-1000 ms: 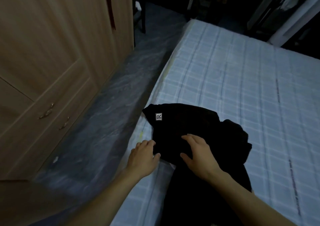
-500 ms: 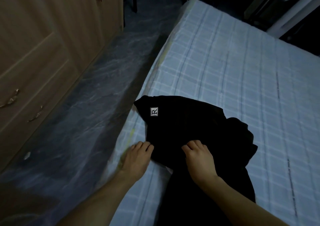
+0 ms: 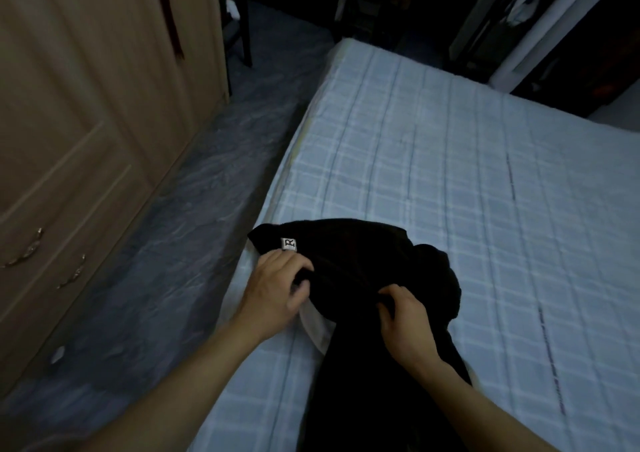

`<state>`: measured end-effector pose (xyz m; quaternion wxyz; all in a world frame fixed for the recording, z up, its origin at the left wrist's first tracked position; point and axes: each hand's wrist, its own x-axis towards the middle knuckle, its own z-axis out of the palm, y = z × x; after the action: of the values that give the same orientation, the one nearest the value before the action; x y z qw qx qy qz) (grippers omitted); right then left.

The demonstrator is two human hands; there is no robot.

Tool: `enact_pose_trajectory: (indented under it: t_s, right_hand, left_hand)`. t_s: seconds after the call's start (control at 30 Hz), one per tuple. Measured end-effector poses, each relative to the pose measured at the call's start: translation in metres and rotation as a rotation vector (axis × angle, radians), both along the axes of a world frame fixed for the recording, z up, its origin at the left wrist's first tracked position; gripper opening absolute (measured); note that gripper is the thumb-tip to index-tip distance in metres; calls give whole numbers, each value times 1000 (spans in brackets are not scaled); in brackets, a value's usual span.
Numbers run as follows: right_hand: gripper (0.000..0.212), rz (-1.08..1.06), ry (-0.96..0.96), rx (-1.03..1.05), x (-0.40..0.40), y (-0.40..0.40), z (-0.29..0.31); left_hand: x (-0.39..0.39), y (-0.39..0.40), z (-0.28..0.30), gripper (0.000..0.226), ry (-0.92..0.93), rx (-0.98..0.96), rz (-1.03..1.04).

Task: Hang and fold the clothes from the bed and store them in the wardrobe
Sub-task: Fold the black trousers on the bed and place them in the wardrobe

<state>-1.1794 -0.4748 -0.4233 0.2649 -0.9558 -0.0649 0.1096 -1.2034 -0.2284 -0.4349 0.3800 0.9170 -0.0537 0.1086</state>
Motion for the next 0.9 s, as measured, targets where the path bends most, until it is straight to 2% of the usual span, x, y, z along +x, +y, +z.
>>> enact_pose_trajectory:
  t_s: [0.17,0.27,0.4,0.5,0.63,0.8,0.9]
  right_hand:
    - [26,-31,23,177,-4,-33,68]
    - [43,-10,-36,278,-15,-56,115]
    - [50,82,-213,478,-41,-90,184]
    - [61,177,-382,458,-61,-118,229]
    - [34,157,-637,428,-85,-163,276]
    - [26,137,-709,480,-119,-230,301]
    - [18,82,-707,508,-139,-263,307]
  left_hand:
    - [11,-40,93,15,-99,8,-112]
    - [9,-76,146,15,-146,-4,-147]
    - [-8,-131,213,16,-224,39,-221]
    - [-33,-177,259,17,-292,44,-250]
    - [-69,-243,314,19,-347,36,-309]
    - [-112,-313,340,24,-412,-19,-243]
    - [-137,-344,339,32,-408,32,-218]
